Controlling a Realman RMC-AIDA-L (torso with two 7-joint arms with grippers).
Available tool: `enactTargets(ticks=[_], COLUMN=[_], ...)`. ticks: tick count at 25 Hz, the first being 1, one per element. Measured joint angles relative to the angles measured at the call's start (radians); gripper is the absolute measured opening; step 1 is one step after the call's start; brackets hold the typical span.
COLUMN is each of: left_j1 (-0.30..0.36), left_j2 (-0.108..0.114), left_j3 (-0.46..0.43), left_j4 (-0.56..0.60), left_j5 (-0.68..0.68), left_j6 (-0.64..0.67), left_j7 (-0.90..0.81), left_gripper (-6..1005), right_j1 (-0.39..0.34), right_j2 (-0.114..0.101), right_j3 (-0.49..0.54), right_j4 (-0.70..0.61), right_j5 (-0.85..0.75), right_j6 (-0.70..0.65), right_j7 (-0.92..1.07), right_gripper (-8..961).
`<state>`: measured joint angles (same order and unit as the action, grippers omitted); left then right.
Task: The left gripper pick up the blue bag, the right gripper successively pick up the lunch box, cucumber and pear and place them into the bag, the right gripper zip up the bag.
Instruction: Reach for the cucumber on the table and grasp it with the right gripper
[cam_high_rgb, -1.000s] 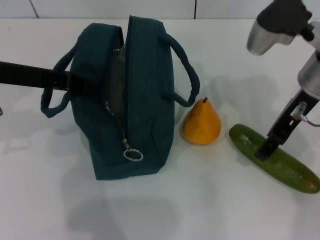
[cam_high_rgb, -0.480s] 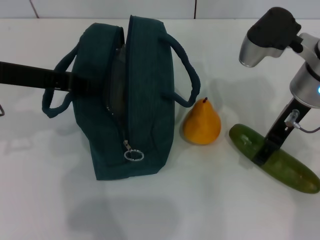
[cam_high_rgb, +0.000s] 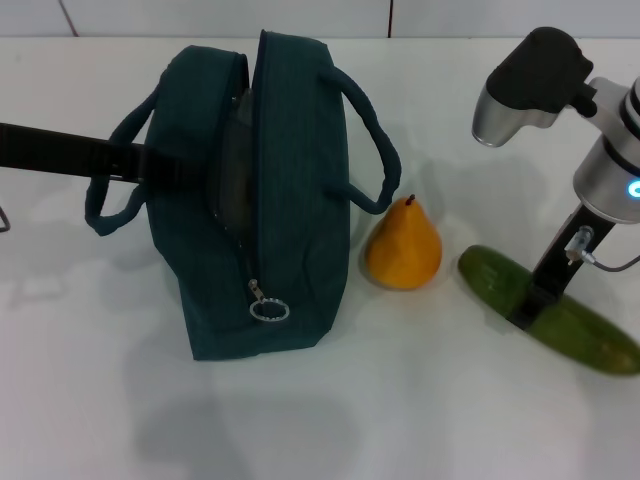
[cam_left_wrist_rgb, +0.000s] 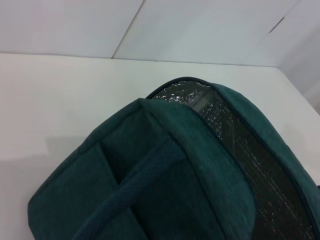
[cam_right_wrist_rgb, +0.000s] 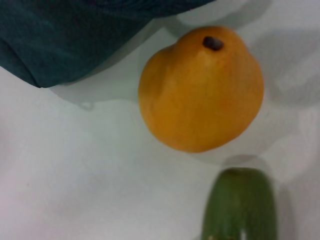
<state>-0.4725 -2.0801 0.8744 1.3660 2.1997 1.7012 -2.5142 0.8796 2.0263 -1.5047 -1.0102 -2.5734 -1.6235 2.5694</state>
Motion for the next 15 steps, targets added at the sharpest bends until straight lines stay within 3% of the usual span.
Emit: enactTargets(ticks=[3,15], left_j1=[0.0,0.0], left_j2=[0.0,0.001], left_j3=[0.0,0.0], left_j4=[0.0,-0.002], left_j5=[-0.005,-0.021], left_j6=[0.0,0.0], left_j7=[0.002,0.004], left_gripper=[37,37], right_j1=[0.007,0.009], right_j2=[0.0,0.0], right_j3=[0.0,-0.002], right_j4=[0.018,0.034], right_j5=[0.0,-0.001], right_j6=[0.007,0.012], right_j7=[0.0,-0.001], right_gripper=[623,619])
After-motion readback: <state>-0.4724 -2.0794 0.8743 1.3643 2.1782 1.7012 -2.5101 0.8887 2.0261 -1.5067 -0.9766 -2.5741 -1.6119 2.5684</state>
